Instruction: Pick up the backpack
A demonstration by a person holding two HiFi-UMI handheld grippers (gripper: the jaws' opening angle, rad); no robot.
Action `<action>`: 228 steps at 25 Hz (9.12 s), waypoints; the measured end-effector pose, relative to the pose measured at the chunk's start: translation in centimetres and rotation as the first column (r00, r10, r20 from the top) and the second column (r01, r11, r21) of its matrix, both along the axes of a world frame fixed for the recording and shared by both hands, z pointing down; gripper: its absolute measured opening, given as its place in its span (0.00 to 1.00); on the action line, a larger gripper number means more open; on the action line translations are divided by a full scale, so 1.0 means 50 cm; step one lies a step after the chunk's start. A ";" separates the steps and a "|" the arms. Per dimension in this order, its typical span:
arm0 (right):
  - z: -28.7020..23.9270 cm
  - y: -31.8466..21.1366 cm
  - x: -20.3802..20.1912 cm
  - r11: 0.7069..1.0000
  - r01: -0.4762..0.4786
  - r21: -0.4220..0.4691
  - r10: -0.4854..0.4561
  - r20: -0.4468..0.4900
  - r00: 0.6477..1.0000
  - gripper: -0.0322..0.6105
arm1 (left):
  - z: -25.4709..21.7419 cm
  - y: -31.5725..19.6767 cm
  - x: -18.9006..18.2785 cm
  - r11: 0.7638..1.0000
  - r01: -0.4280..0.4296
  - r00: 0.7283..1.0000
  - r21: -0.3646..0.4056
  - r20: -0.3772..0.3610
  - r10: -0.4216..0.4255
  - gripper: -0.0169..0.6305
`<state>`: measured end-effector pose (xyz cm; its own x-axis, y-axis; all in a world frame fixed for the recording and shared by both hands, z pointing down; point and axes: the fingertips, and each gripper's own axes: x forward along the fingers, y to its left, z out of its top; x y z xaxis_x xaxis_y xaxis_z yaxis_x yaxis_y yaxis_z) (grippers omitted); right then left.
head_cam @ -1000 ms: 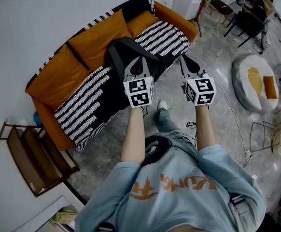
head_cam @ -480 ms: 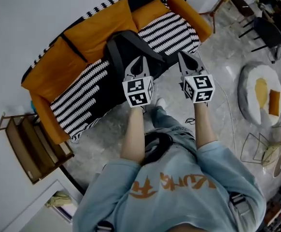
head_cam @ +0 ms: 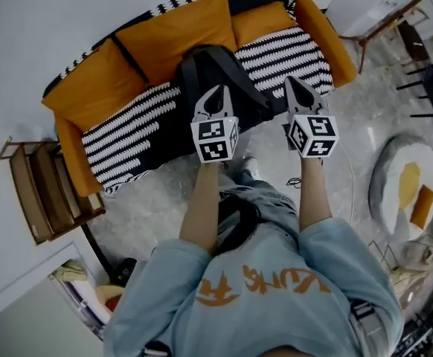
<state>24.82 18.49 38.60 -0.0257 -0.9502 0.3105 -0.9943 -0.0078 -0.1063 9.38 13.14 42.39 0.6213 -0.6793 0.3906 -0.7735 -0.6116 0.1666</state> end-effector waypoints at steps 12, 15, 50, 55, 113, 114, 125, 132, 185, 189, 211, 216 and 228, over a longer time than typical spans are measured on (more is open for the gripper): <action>0.127 -0.153 -0.129 0.976 0.181 -0.123 -0.170 0.091 0.981 0.05 | 0.132 -0.113 -0.104 0.972 0.174 0.985 -0.155 0.047 -0.169 0.05; 0.127 -0.191 -0.097 0.975 0.174 -0.142 -0.165 0.072 0.984 0.05 | 0.129 -0.160 -0.044 0.976 0.144 0.989 -0.161 0.004 -0.146 0.05; 0.387 -0.616 -0.225 0.851 0.386 -0.356 -0.347 0.170 0.922 0.05 | 0.405 -0.492 -0.209 0.866 0.325 0.946 -0.379 0.121 -0.301 0.05; 0.428 -0.610 -0.218 0.814 0.460 -0.356 -0.388 0.256 0.885 0.05 | 0.444 -0.495 -0.204 0.849 0.334 0.942 -0.409 0.139 -0.304 0.05; 0.834 -0.741 -0.228 0.387 0.791 -0.474 -0.211 0.789 0.577 0.32 | 0.787 -0.605 -0.103 0.552 -0.281 0.939 -0.785 -0.344 -0.010 0.21; 0.839 -0.740 -0.231 0.371 0.790 -0.488 -0.219 0.781 0.585 0.32 | 0.784 -0.607 -0.098 0.556 -0.282 0.939 -0.782 -0.344 -0.008 0.20; 0.781 -0.685 -0.258 0.357 0.831 -0.427 -0.322 0.779 0.539 0.10 | 0.692 -0.562 -0.115 0.633 -0.333 0.913 -0.699 -0.407 0.031 0.13; 0.679 -0.597 -0.236 0.357 0.865 -0.352 -0.390 0.785 0.481 0.10 | 0.586 -0.490 -0.094 0.689 -0.328 0.917 -0.647 -0.393 0.068 0.13; -0.327 -0.645 -0.285 0.313 0.897 0.312 -0.949 0.071 0.307 0.13 | -0.425 -0.535 -0.139 0.883 -0.362 0.892 0.299 -0.163 0.421 0.13; -0.372 -0.662 -0.284 0.271 0.903 0.332 -0.958 -0.001 0.288 0.13 | -0.472 -0.552 -0.142 0.860 -0.364 0.892 0.358 -0.131 0.432 0.13; -0.392 -0.716 -0.293 0.234 0.918 0.319 -0.963 -0.055 0.265 0.13 | -0.496 -0.593 -0.151 0.854 -0.349 0.902 0.386 -0.109 0.418 0.13; -0.392 -0.715 -0.294 0.232 0.918 0.322 -0.964 -0.049 0.261 0.12 | -0.498 -0.594 -0.151 0.851 -0.350 0.904 0.391 -0.098 0.416 0.13; -0.386 -0.719 -0.294 0.245 0.918 0.313 -0.960 -0.056 0.275 0.12 | -0.493 -0.599 -0.149 0.856 -0.347 0.904 0.384 -0.107 0.414 0.13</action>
<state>10.13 -17.47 19.28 -0.9681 -0.2507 -0.0015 -0.2503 0.9670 -0.0480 1.91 -16.80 17.73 0.8950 -0.4450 0.0307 -0.4452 -0.8954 0.0004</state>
